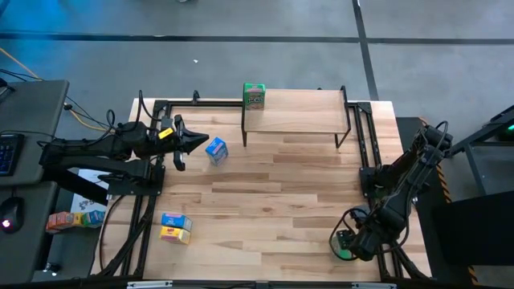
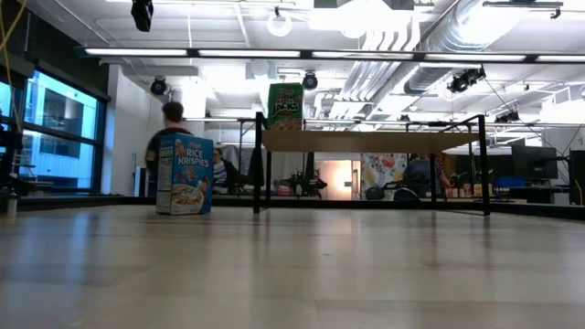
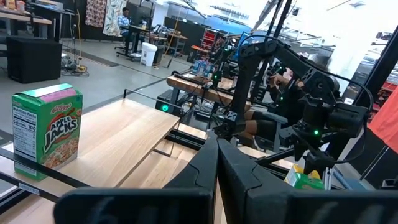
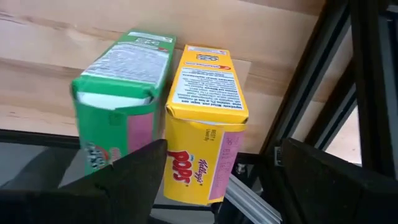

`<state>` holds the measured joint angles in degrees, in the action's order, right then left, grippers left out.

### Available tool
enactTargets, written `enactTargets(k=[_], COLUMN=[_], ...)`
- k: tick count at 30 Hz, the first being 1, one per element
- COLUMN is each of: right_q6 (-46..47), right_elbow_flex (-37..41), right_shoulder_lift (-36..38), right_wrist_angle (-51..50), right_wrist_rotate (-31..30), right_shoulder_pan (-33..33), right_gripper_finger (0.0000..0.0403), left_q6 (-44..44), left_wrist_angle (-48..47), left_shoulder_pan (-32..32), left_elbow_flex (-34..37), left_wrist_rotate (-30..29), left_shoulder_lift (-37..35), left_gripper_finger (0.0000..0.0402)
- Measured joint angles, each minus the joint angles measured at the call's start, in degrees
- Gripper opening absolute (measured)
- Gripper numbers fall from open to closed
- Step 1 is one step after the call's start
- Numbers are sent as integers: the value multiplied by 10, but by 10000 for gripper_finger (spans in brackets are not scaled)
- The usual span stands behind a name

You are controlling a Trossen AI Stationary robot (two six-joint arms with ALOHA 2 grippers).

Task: Stack cereal on shelf
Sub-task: Put the right yellow cereal box on the shelf

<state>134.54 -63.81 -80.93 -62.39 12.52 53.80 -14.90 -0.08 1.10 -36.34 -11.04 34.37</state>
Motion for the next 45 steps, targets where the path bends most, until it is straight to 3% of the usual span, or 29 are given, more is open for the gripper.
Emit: enactTargets(k=[12,19,45], right_q6=[-14,-12,-4], right_elbow_flex=[0,0,0], right_shoulder_lift=[4,30,-14], right_wrist_angle=[-14,9,11], right_wrist_rotate=[9,-37,0], right_shoulder_pan=[1,8,15], right_gripper_finger=[325,325,325], left_q6=[0,0,1], left_wrist_angle=[4,4,4], left_shoulder_pan=[0,0,0], left_elbow_flex=[0,0,0], left_wrist_rotate=[0,0,0], left_shoulder_lift=[0,0,0], left_gripper_finger=[1,1,1])
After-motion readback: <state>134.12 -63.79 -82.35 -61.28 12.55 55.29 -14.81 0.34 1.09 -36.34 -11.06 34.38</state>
